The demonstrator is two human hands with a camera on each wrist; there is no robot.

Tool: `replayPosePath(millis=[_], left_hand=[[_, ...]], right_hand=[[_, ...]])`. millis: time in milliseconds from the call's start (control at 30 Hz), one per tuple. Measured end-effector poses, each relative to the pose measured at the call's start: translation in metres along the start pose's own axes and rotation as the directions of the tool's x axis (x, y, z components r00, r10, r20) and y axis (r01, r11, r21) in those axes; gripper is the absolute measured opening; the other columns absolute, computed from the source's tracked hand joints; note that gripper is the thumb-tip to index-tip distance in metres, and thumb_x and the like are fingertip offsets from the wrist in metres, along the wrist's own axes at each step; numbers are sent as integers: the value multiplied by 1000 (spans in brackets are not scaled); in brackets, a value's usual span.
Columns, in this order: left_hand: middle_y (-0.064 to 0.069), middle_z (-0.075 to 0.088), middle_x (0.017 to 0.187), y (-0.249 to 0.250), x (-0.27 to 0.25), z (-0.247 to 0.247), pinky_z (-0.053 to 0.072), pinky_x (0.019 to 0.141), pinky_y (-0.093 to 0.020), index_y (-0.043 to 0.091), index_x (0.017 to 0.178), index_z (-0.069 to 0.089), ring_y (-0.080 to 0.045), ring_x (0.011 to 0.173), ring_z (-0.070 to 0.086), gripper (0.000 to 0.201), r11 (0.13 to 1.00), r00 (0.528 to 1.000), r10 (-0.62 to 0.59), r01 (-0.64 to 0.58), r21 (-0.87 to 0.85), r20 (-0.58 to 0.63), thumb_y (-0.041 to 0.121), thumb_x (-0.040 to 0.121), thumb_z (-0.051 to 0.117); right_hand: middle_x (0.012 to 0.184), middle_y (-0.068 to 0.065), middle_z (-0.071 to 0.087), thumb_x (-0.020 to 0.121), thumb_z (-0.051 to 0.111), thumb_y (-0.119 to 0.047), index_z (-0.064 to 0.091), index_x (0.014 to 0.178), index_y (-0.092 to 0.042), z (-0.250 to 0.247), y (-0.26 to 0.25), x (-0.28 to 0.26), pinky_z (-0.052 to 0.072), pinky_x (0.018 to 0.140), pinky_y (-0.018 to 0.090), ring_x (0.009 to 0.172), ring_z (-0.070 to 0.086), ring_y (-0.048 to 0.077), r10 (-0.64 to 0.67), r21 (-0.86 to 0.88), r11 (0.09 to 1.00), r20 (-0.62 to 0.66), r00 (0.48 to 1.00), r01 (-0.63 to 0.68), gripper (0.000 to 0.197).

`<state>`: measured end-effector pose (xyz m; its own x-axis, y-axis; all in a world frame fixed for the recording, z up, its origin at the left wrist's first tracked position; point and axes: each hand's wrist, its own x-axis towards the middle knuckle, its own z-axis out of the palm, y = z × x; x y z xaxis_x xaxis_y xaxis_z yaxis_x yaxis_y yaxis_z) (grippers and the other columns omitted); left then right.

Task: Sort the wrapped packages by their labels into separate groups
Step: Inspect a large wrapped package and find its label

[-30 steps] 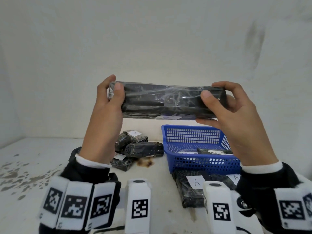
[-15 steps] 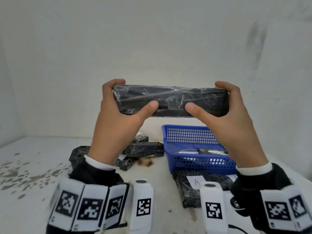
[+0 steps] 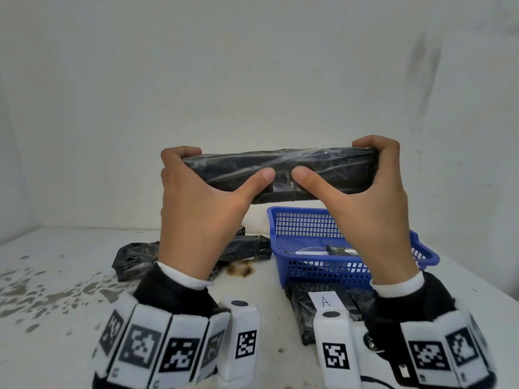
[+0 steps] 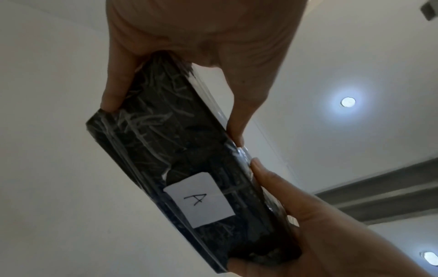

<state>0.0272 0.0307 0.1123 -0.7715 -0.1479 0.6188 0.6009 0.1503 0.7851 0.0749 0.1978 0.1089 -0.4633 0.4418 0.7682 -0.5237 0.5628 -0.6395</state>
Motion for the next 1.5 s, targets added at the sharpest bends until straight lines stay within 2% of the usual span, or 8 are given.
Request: replayPosePath(millis=[267, 467, 700, 933, 1100, 1233, 1400, 1500], left_hand=[[-1, 52, 124, -1, -1, -2, 45, 87, -27, 30, 114, 34, -16, 103, 58, 79, 1000, 999, 13, -14, -7, -47, 65, 57, 76], [-2, 54, 124, -5, 5, -3, 42, 76, -6, 31, 118, 37, -4, 98, 58, 63, 997, 998, 42, -45, -68, -55, 55, 72, 73], [6, 57, 118, -4, 10, -6, 43, 88, -12, 17, 134, 44, -3, 98, 54, 50, 994, 998, 27, -32, -104, -51, 48, 95, 47], [12, 61, 94, -4, 11, -4, 49, 96, -51, 25, 109, 55, -17, 97, 61, 27, 990, 996, 30, -41, -132, -85, 37, 105, 31], [15, 61, 108, -7, 13, -8, 45, 103, -45, 35, 113, 54, -13, 113, 58, 27, 984, 998, 15, -27, -175, -69, 41, 105, 29], [15, 57, 122, -3, 13, -11, 42, 107, -40, 37, 119, 49, -6, 118, 53, 29, 975, 999, -17, 10, -220, -30, 47, 103, 27], [7, 53, 92, -1, 16, -15, 50, 82, -26, 23, 93, 48, 0, 81, 57, 23, 924, 990, -122, 141, -354, 75, 4, 97, 36], [-9, 46, 90, -3, 17, -13, 37, 75, -39, 16, 76, 39, -17, 79, 43, 21, 889, 977, -172, 208, -409, 125, 6, 92, 31]], right_hand=[[99, -18, 59, 75, 79, -49, 48, 112, -28, 4, 3, -1, 42, 69, 1, 84, 57, -15, -25, 31, 999, -46, 999, 27, 52], [97, -28, 61, 90, 70, -38, 57, 124, -28, -4, 2, 5, 44, 74, 2, 88, 58, -16, -49, 48, 998, -20, 999, 49, 37], [131, -14, 62, 91, 68, -48, 50, 143, -27, -8, 8, 11, 53, 101, 41, 120, 61, 5, -15, 141, 990, -30, 999, 19, 59], [115, -11, 72, 89, 60, -59, 60, 134, -35, -16, 8, 17, 54, 99, 44, 113, 67, 10, 9, 119, 993, -25, 1000, -6, 51], [122, -13, 69, 93, 51, -59, 52, 141, -43, -23, 6, 17, 57, 94, 45, 110, 67, 9, 37, -17, 999, 55, 998, -36, 50], [121, -6, 69, 93, 53, -57, 57, 135, -37, -22, 6, 16, 61, 66, 29, 93, 71, 7, 113, 36, 992, 118, 986, -118, 47], [122, -5, 71, 73, 71, -43, 57, 136, -24, -28, 16, 27, 48, 107, 46, 116, 66, 15, 210, 240, 940, 150, 966, -242, 67], [111, 1, 75, 83, 60, -29, 71, 113, -15, -32, 12, 29, 46, 108, 49, 110, 68, 18, 178, 249, 940, 231, 957, -235, 35]])
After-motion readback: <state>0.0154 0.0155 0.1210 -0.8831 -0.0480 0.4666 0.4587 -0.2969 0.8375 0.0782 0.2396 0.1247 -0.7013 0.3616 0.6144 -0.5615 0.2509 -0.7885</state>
